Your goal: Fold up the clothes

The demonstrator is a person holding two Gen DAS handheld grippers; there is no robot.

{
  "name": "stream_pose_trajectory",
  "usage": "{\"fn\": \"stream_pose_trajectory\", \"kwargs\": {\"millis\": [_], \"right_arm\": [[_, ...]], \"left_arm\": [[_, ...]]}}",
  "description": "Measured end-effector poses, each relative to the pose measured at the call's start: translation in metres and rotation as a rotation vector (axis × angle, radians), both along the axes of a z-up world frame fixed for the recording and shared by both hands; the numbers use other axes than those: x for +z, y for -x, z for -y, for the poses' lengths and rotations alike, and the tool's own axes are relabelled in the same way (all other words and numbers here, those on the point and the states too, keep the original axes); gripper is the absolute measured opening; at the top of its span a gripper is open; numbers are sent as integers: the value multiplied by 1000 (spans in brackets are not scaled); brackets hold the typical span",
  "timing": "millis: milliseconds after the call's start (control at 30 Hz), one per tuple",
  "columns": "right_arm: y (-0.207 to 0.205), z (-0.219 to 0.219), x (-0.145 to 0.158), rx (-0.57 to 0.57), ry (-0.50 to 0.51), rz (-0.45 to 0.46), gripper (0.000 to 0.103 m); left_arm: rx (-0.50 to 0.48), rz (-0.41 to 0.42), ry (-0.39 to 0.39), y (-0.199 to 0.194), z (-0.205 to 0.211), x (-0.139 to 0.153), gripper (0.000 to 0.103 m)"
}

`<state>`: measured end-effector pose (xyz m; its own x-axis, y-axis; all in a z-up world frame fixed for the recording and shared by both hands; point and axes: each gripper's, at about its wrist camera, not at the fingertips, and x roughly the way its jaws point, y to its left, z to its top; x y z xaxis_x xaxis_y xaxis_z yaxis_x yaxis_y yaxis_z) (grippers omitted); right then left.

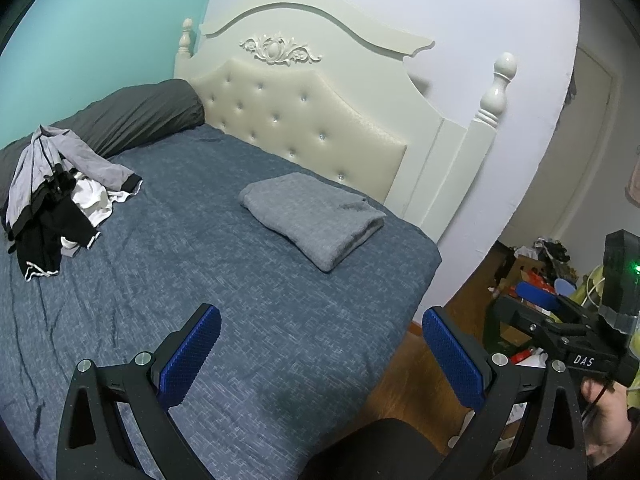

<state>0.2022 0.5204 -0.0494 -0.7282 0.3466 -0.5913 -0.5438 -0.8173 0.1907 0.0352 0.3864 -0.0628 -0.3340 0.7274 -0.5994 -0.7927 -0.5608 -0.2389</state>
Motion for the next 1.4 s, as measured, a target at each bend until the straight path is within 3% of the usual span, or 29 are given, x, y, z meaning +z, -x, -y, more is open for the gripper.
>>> {"fn": "stream_pose_trajectory", "kwargs": {"millis": [667,833,1400], "right_arm": [[0,2,0,-4,-15,0,103],[0,1,0,-3,-13,0,103],[3,3,0,-7,-20,6,103]], "left_arm": [[10,-13,12,-7,5,-8,103],[-7,57,-20,-1,8,-12,103],[32,-20,30,-5,8,-12,103]]}}
